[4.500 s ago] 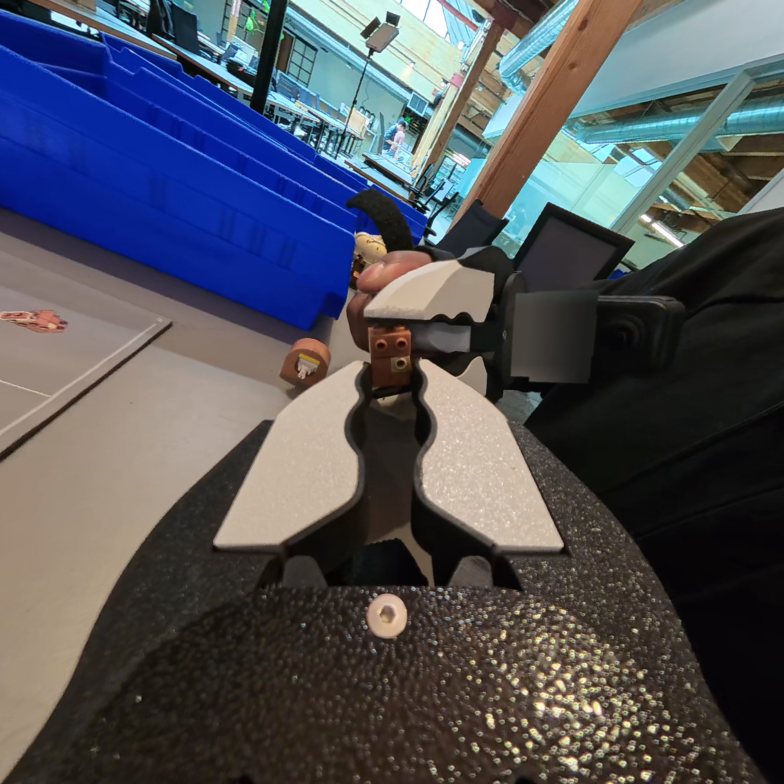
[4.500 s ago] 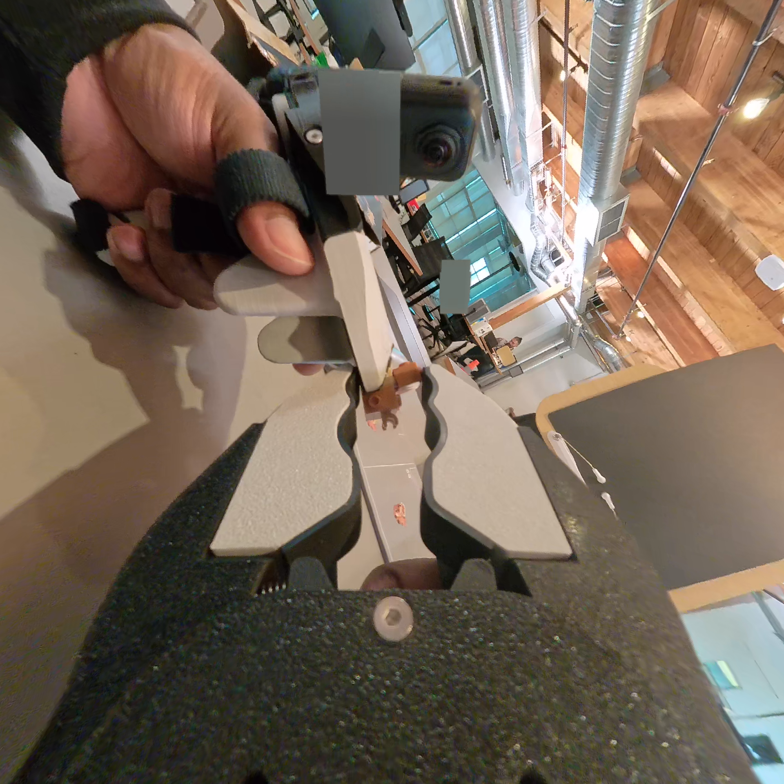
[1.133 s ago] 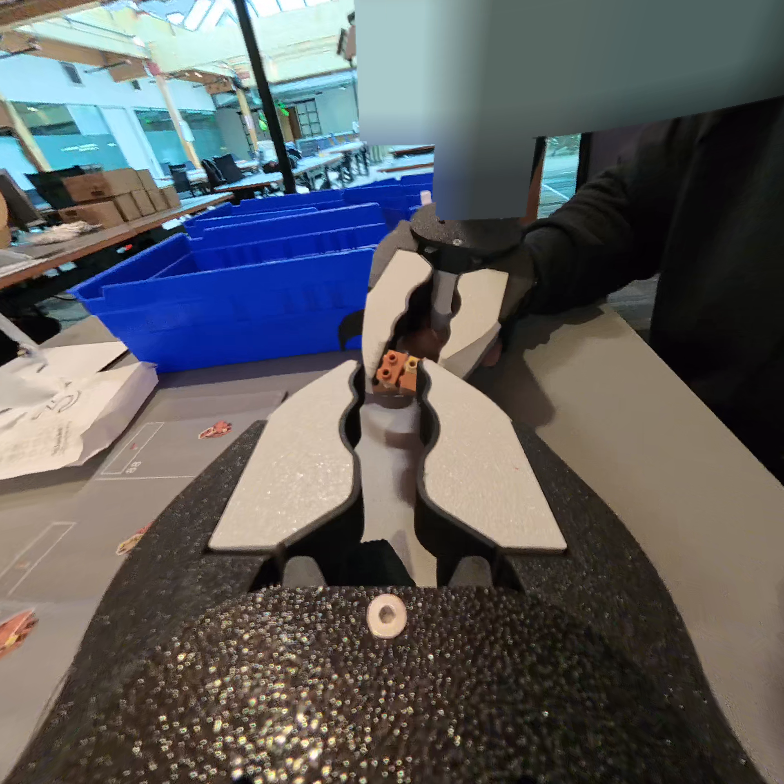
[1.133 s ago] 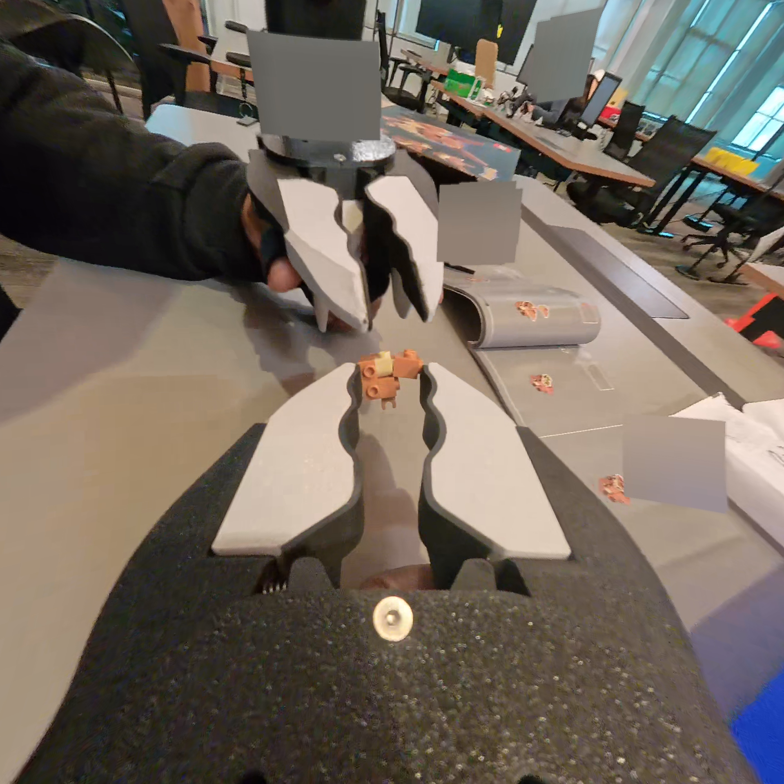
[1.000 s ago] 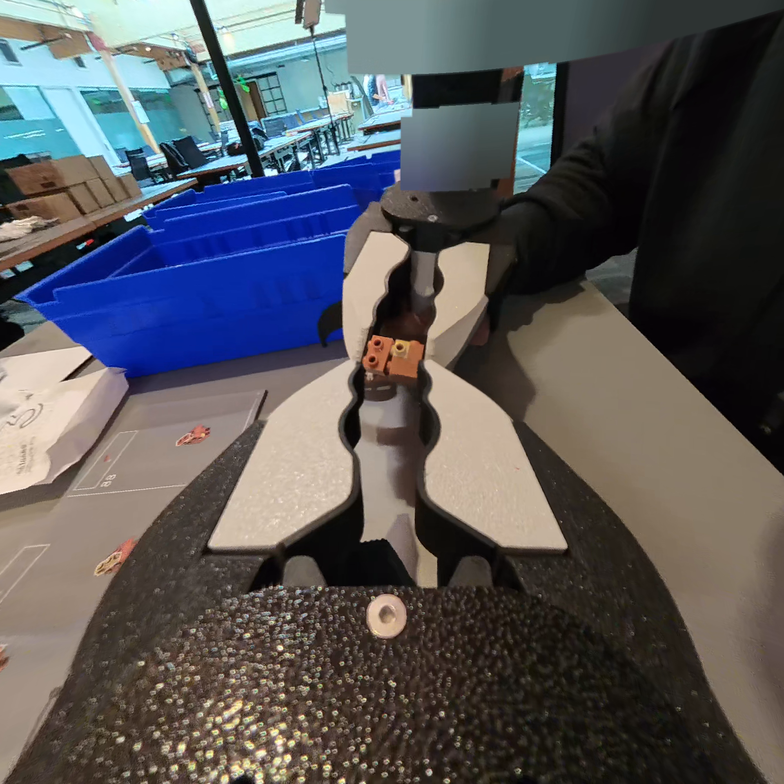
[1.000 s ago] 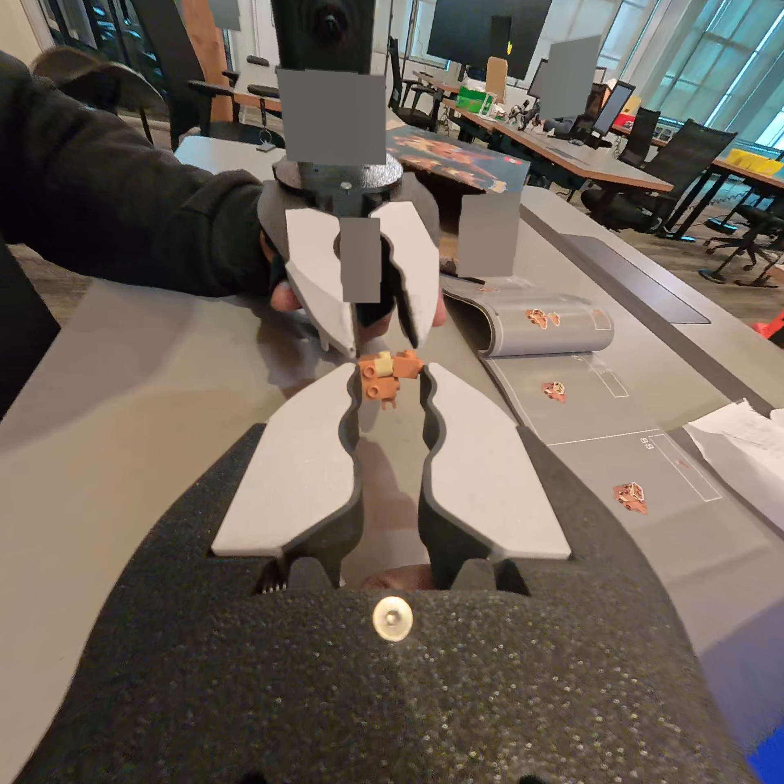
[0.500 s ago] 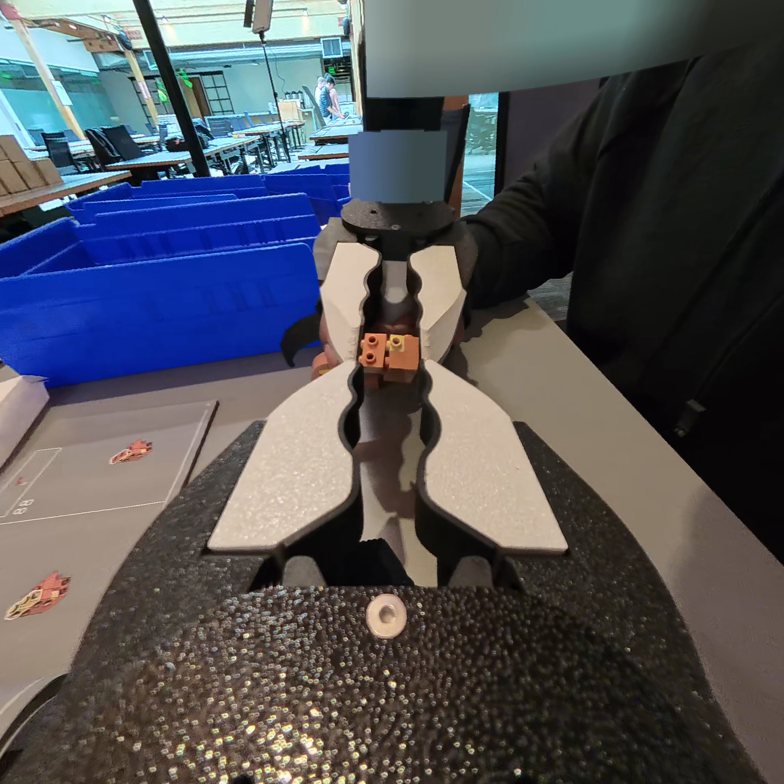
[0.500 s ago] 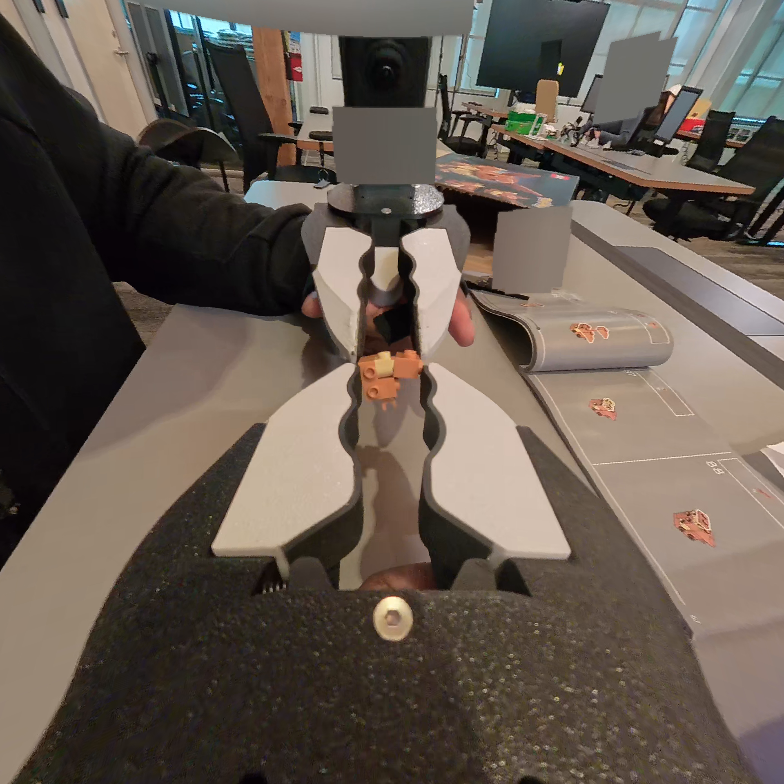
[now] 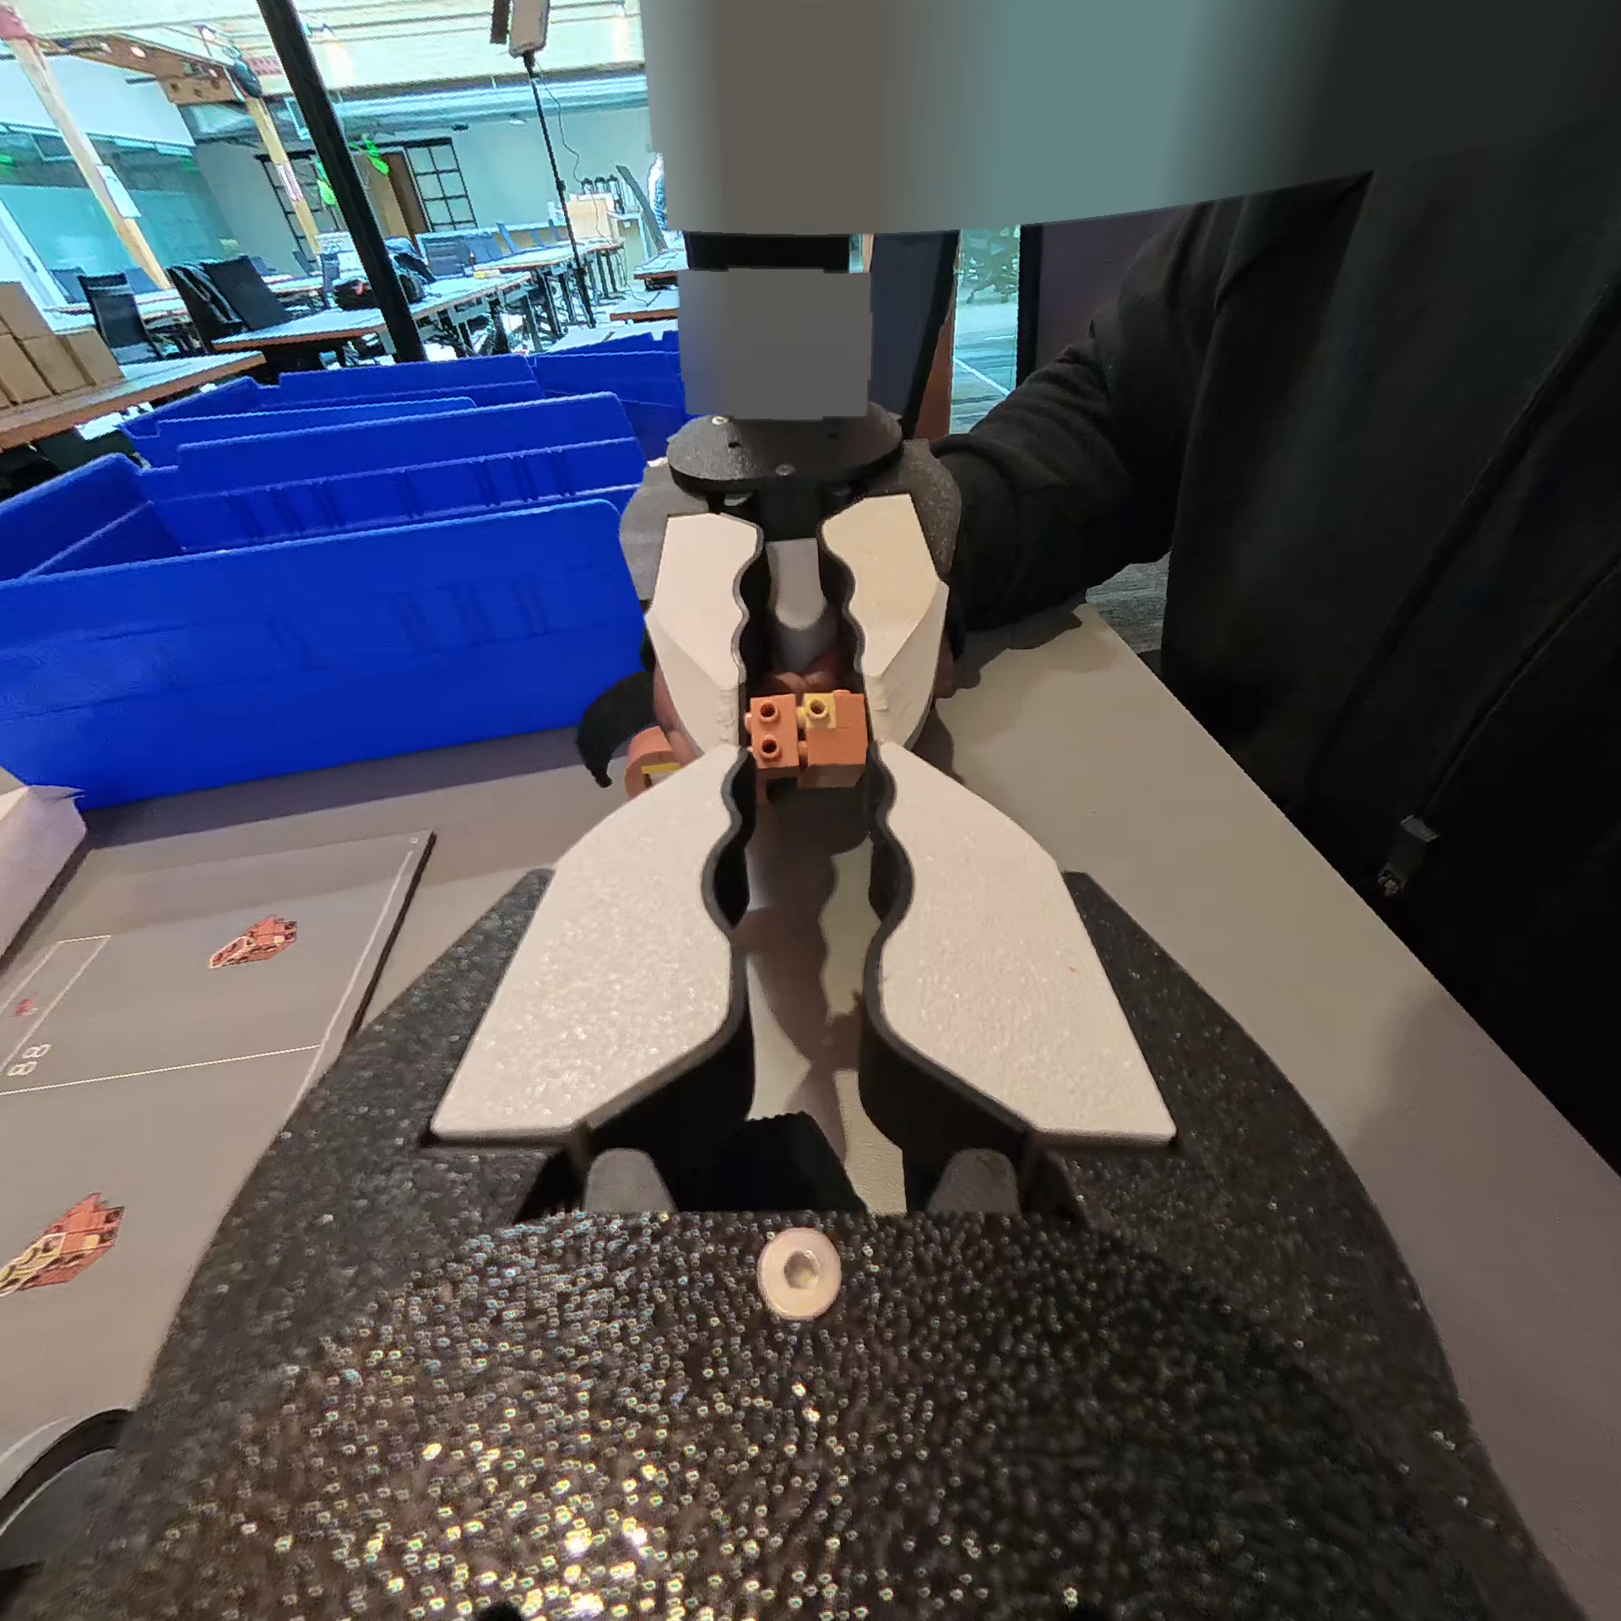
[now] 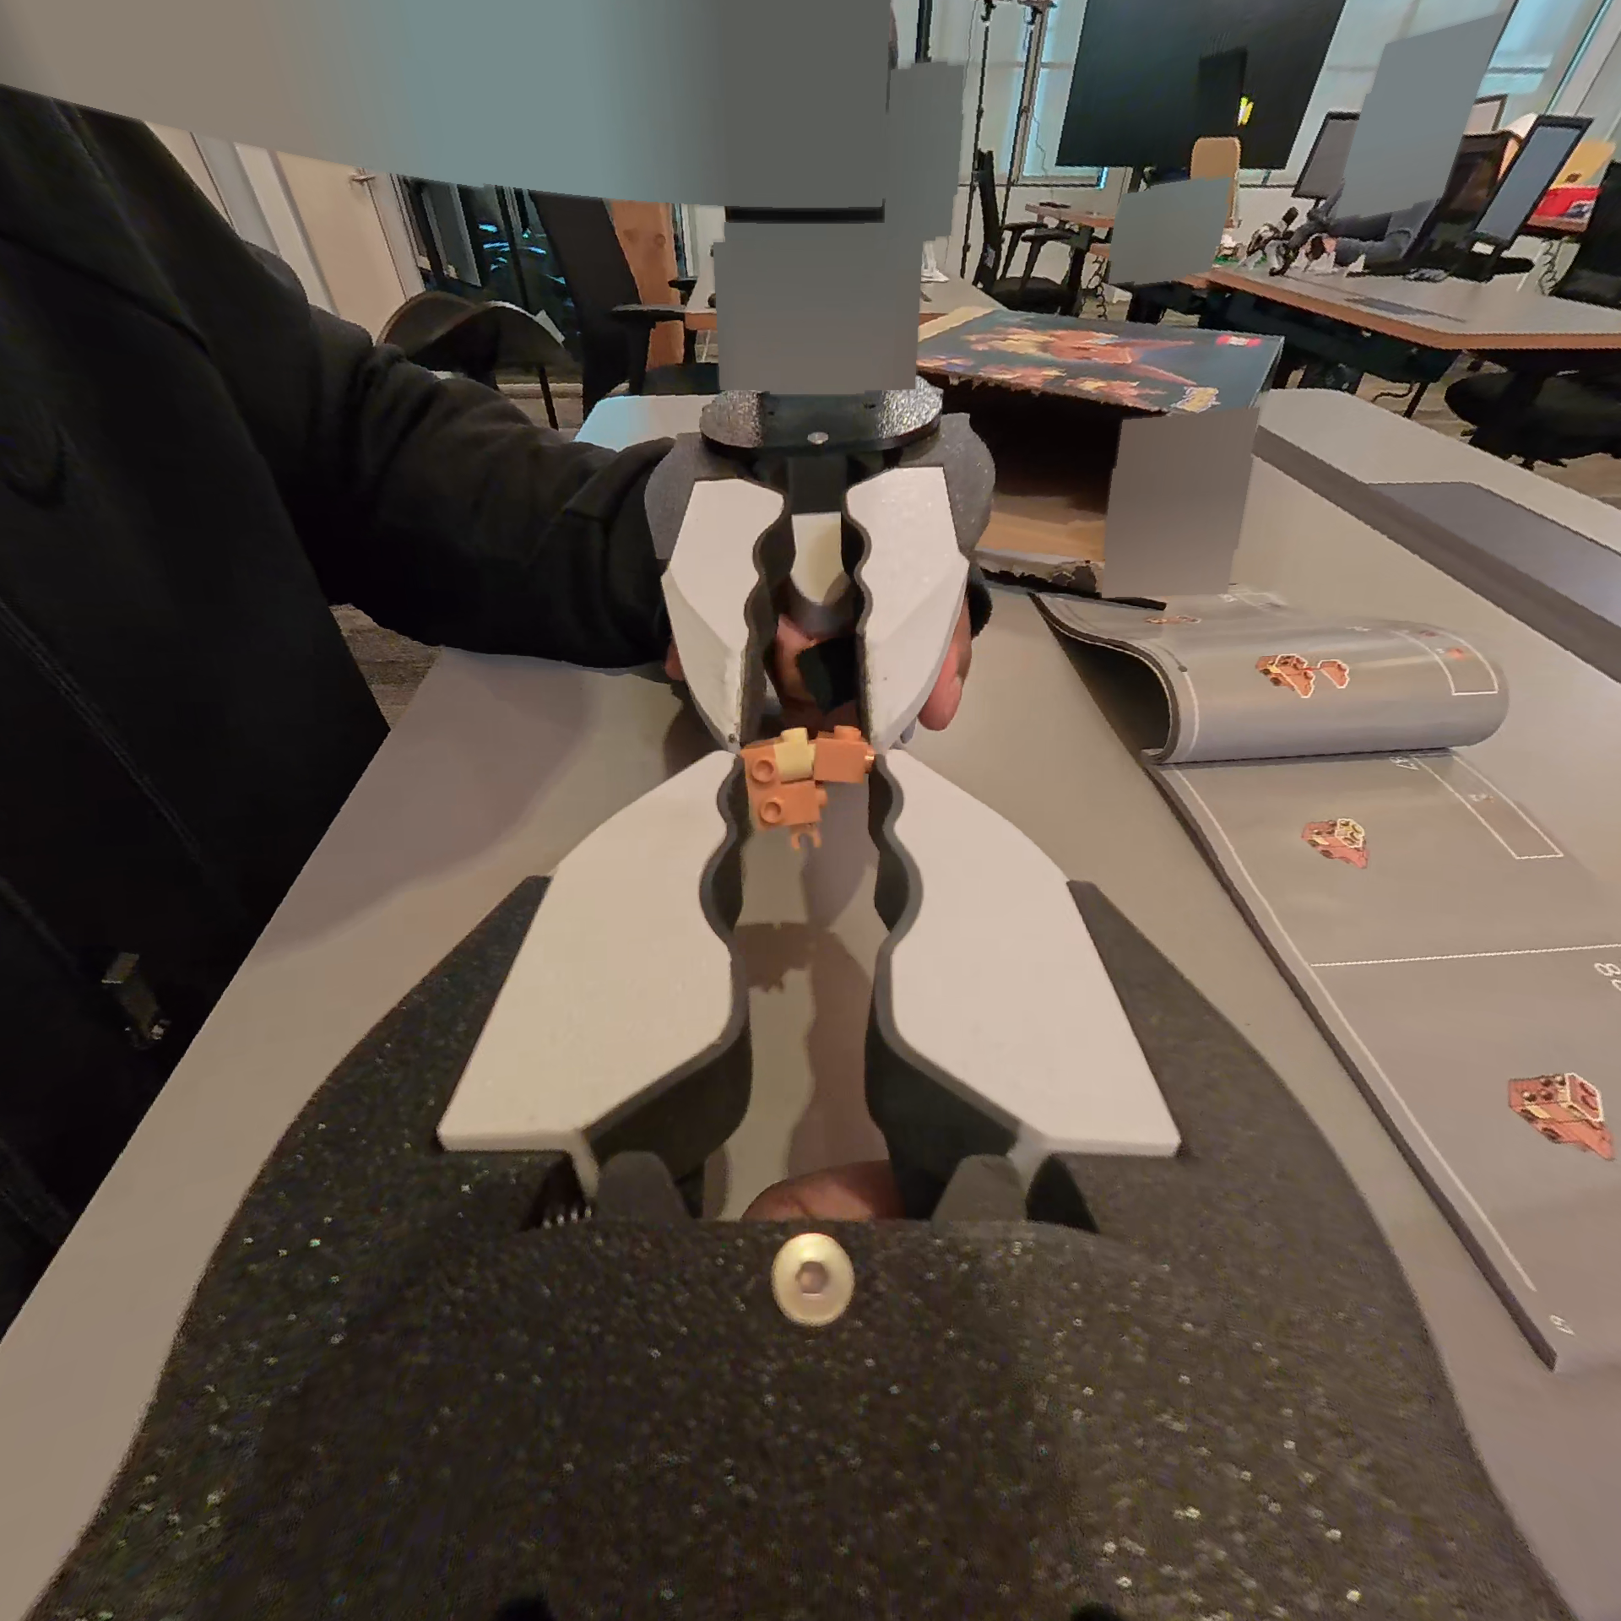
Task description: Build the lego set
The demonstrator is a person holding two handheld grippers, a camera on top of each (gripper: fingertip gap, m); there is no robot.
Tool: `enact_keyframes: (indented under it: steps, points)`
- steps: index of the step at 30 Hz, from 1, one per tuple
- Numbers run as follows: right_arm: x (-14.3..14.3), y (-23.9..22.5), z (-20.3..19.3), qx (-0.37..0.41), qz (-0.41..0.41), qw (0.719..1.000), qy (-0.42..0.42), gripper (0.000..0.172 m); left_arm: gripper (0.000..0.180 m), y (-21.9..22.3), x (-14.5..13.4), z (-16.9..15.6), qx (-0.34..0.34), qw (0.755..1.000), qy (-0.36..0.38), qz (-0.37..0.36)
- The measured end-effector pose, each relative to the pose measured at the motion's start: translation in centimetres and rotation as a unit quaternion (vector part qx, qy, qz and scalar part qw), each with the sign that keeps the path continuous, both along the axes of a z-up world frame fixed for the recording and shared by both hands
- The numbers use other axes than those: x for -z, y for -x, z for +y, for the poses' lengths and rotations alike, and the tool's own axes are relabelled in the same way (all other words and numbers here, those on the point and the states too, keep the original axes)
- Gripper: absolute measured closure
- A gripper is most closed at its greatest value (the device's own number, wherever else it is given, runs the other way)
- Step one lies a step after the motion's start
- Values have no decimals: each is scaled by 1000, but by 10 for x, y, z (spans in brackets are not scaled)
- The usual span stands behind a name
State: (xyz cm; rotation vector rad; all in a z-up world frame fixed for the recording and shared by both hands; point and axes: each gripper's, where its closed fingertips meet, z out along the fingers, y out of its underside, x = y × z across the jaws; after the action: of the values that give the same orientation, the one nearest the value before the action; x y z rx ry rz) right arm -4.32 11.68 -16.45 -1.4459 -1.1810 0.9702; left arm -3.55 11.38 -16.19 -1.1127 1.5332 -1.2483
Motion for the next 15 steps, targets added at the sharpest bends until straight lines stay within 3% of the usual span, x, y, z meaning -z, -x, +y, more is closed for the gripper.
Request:
enact_keyframes:
  steps: [15]
  points:
    - [3,-1,1,-4,4,1000,25,146,159,-1,3,1,-17,999,-33,3]
